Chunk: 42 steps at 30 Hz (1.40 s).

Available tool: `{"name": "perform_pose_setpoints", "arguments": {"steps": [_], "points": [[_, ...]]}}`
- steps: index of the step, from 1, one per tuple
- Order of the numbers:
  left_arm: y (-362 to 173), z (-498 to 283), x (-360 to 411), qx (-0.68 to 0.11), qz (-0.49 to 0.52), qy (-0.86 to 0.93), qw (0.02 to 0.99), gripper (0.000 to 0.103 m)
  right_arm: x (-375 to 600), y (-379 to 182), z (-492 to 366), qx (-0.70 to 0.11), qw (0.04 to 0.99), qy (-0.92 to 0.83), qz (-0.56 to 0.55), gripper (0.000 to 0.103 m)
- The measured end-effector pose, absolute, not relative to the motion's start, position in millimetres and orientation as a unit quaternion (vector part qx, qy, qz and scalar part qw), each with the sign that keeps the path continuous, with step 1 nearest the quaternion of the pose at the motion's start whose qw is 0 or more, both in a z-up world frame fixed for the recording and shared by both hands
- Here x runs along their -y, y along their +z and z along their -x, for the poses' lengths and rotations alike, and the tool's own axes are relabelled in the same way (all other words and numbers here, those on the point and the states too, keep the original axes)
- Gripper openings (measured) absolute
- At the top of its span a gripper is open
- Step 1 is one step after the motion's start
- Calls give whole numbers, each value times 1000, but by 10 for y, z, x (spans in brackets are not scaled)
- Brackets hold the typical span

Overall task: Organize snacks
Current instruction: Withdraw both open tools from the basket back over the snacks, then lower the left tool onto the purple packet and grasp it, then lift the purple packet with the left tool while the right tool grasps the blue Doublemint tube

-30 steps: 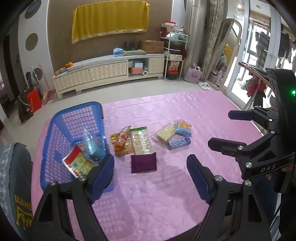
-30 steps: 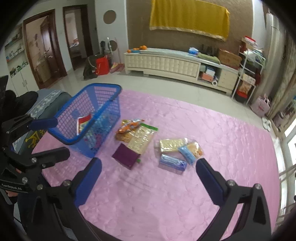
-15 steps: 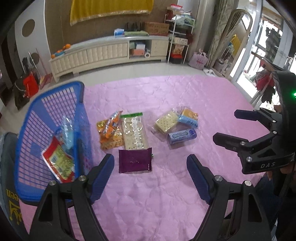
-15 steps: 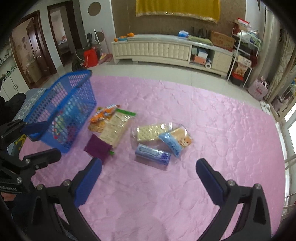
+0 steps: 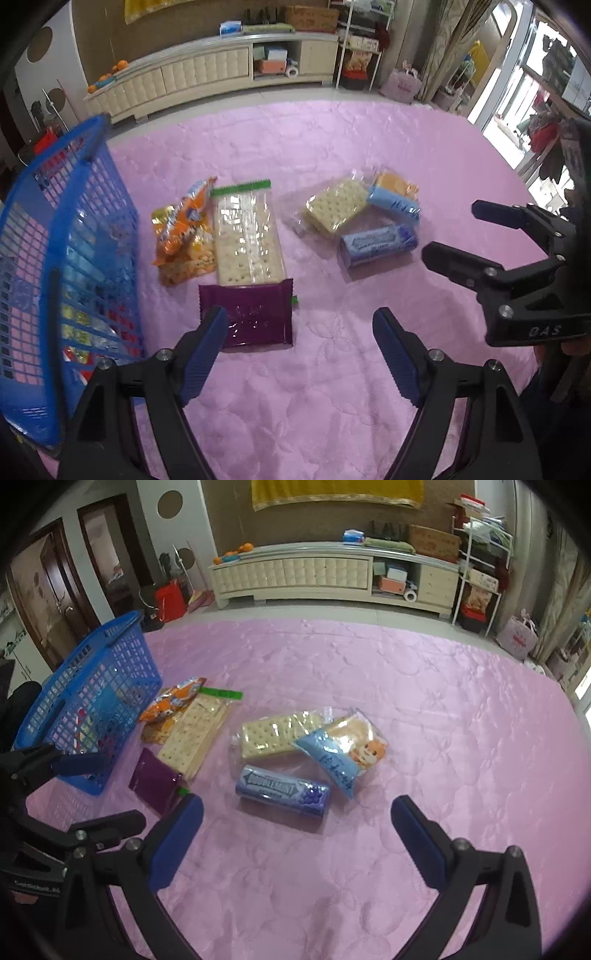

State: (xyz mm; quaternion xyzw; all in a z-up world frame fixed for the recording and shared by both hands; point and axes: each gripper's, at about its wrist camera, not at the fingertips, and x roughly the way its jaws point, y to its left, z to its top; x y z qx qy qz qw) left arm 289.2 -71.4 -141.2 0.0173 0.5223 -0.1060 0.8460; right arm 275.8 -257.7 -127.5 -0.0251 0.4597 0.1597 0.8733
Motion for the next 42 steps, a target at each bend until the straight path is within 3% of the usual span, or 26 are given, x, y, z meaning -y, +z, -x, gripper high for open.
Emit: {"name": "perform_pose_setpoints", "arguments": {"steps": [23, 25, 27, 30, 42], "points": [[-1986, -3205, 442, -567, -12, -92, 818, 79, 2556, -1573, -2893, -481, 861, 161, 40, 103], [-1992, -3180, 472, -563, -30, -90, 821, 71, 2578, -1562, -2899, -480, 861, 161, 35, 103], [-2003, -3145, 500, -557, -46, -81, 826, 55, 2592, -1551, -2893, -479, 862, 162, 30, 103], [-1984, -3109, 455, -557, -28, -85, 826, 48, 2603, -1543, -2888, -479, 862, 164, 24, 103], [-1689, -2941, 497, -523, -34, -75, 848, 47, 2682, -1454, -2858, -469, 867, 166, 16, 103]]}}
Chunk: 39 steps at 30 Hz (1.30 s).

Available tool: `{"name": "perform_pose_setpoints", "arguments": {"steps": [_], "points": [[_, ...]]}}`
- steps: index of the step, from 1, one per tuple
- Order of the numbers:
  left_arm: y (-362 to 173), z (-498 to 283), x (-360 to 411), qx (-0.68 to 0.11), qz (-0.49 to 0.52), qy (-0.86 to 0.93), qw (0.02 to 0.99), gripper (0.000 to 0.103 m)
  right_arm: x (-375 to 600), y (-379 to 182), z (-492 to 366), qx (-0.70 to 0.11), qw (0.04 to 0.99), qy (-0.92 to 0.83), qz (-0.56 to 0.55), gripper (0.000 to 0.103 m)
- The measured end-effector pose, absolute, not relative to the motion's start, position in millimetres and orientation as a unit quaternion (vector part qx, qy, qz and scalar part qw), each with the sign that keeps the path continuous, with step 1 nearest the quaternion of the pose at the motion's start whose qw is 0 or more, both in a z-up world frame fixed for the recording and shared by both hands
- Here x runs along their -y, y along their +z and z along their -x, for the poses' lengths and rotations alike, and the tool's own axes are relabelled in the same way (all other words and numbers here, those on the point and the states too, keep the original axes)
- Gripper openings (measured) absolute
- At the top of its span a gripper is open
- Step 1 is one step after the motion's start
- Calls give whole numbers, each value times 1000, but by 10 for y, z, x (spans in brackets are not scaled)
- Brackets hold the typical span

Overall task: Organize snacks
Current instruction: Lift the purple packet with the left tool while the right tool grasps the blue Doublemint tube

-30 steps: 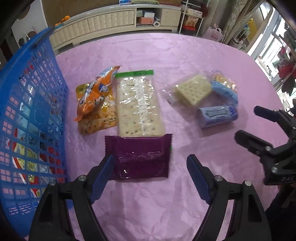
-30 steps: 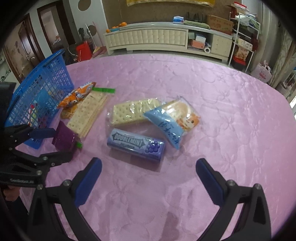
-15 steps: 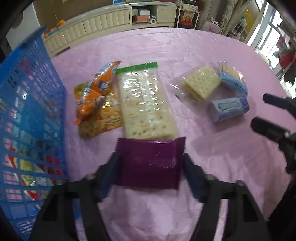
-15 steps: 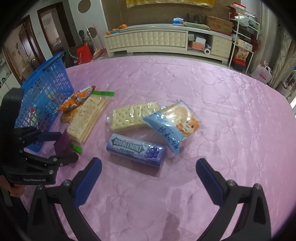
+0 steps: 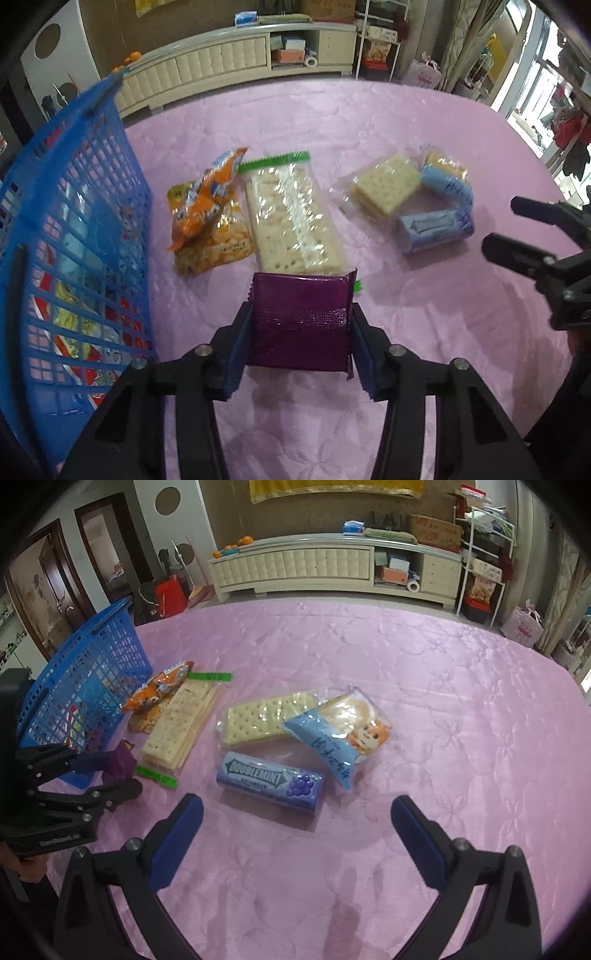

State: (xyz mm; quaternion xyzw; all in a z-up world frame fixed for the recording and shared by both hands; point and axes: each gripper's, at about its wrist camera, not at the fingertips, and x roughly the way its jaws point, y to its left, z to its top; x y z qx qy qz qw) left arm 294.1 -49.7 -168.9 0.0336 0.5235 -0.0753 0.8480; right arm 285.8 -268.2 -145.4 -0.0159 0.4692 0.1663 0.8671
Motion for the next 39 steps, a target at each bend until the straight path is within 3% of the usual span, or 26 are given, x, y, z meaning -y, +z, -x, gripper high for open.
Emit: {"name": "perform_pose_setpoints", "arguments": {"steps": [9, 19, 23, 25, 34, 39], "points": [[-1386, -2872, 613, -500, -29, -77, 862, 47, 2645, -1525, -2885, -479, 863, 162, 15, 103], [-1485, -2965, 621, -501, -25, -90, 860, 47, 2389, -1409, -2878, -461, 853, 235, 65, 102], [-1504, -2910, 646, -504, -21, -96, 858, 47, 2193, -1443, -2942, -465, 828, 277, 147, 80], [-1520, -2898, 651, -506, -17, -97, 857, 47, 2134, -1510, -3004, -476, 808, 298, 176, 74], [-1652, -2949, 717, -521, -1, -101, 848, 47, 2033, -1751, -3190, -502, 755, 331, 263, 64], [-1706, -2974, 747, -525, 7, -99, 845, 47, 2077, -1833, -3291, -518, 741, 351, 244, 49]]}}
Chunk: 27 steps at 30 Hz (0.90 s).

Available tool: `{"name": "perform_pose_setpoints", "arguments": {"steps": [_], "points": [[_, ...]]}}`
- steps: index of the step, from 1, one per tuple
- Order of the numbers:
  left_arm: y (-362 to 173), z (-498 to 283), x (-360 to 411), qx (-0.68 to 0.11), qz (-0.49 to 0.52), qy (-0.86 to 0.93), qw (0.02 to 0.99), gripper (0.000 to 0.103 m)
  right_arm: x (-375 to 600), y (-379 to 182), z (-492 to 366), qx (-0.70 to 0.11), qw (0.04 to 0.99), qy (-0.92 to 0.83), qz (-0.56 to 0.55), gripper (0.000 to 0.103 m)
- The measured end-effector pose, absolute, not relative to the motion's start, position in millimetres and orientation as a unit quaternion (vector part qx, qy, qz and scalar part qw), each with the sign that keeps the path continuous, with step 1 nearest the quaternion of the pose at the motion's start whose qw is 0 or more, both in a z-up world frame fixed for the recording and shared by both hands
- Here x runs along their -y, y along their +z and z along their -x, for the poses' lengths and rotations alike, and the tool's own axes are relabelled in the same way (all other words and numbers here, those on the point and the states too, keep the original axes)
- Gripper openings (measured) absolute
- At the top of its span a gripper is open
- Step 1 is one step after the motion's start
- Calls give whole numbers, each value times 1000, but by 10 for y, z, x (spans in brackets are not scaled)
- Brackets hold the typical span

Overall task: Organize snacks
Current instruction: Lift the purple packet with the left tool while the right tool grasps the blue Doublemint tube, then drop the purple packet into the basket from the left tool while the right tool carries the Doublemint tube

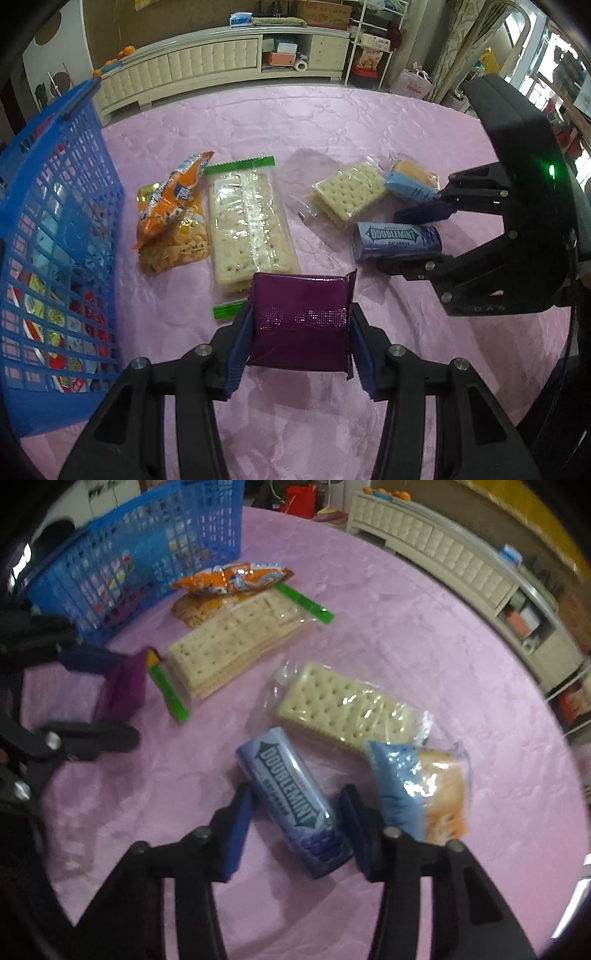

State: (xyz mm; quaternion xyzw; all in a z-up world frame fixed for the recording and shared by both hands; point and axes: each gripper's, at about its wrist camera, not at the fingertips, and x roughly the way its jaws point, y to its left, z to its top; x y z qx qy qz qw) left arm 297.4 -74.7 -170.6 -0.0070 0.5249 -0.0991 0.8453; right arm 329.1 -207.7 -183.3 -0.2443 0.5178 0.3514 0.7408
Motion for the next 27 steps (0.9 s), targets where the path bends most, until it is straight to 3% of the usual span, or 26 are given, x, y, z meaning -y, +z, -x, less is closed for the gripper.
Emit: {"name": "perform_pose_setpoints", "arguments": {"steps": [5, 13, 27], "points": [[-1727, -2930, 768, -525, 12, -95, 845, 47, 2130, -1821, -3244, -510, 752, 344, 234, 35], [-1497, -2761, 717, -506, 15, -93, 857, 47, 2152, -1667, -2924, -508, 786, 313, 162, 34], [-709, -2313, 466, -434, 23, -96, 896, 47, 1994, -852, -2311, -452, 830, 306, 113, 34]]}}
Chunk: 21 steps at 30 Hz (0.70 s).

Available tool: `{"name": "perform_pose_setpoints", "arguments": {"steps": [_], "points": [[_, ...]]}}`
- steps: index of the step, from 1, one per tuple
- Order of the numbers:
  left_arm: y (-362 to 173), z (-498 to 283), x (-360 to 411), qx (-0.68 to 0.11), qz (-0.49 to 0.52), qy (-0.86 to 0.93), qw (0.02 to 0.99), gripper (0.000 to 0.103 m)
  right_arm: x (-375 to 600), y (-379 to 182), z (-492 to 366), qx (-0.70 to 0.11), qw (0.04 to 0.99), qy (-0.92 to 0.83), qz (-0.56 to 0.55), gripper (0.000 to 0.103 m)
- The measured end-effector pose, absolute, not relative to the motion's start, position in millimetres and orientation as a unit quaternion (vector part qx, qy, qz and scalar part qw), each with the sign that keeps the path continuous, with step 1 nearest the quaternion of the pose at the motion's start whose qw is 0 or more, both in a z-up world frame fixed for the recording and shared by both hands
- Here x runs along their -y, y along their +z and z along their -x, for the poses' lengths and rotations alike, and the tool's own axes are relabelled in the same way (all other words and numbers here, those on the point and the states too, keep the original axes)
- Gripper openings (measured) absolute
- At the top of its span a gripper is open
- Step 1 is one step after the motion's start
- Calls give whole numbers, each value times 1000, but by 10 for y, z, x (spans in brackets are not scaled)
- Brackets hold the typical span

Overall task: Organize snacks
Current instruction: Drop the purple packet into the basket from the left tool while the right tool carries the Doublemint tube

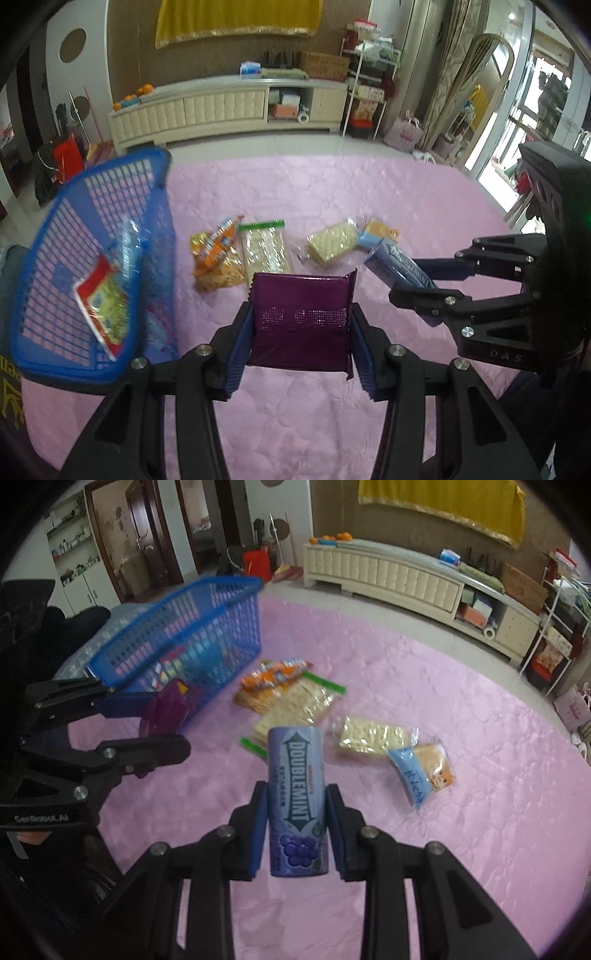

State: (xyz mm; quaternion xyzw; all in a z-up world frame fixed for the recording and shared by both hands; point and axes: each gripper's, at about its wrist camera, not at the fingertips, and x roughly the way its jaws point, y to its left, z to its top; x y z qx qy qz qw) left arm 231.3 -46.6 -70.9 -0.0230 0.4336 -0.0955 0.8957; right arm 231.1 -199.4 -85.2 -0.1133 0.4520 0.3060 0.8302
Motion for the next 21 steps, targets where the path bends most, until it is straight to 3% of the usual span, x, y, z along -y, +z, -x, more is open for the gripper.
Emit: {"name": "perform_pose_setpoints", "arguments": {"steps": [5, 21], "points": [[-449, -2137, 260, -405, 22, -94, 909, 47, 1911, -584, -2217, -439, 838, 317, 72, 34], [-102, -1849, -620, -373, 36, -49, 926, 47, 1041, -148, -2081, -396, 844, 351, 89, 34]]}}
